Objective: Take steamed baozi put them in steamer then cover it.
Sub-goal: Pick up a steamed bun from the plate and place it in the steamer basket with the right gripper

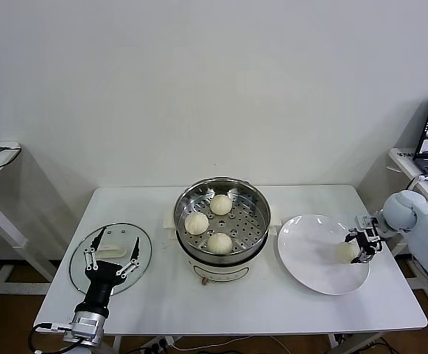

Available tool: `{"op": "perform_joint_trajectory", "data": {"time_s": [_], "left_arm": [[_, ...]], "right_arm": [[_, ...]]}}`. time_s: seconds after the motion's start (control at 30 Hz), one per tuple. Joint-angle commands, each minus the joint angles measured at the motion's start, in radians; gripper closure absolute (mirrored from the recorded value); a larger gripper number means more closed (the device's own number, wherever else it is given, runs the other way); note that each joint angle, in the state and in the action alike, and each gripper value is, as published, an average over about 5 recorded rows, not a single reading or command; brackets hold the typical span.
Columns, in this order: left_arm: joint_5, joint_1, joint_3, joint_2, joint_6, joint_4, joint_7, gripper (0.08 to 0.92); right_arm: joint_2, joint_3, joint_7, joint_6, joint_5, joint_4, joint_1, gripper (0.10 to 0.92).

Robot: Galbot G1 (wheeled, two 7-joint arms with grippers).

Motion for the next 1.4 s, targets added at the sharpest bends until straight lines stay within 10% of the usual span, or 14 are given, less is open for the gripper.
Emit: {"op": "perform_joint_trajectory", "data": {"time_s": [0.03, 0.4, 0.83, 1.4], "left_arm": [[0.008, 0.0, 0.011, 0.0, -0.002, 0.003, -0.003, 0.177], [0.017, -0.002, 0.024, 0.005, -0.012, 0.013, -0.001, 0.177], [0.006, -0.019, 0.017, 0.012, -0.011, 0.027, 0.007, 0.177], [-0.021, -0.041, -0.02, 0.013, -0.013, 0.05, 0.021, 0.177]], "right_arm": [[-0.103, -0.136, -0.017, -0.07, 0.198, 0.142, 0.157, 0.33], [-0.226, -0.593, -0.058, -0.283, 0.561, 0.473, 0.683, 0.33], [0.065, -1.111, 0.024, -0.439, 0.944, 0.554, 1.266, 0.33], [0.357, -1.051, 0.086, -0.484, 0.838, 0.365, 0.973, 0.33]]}}
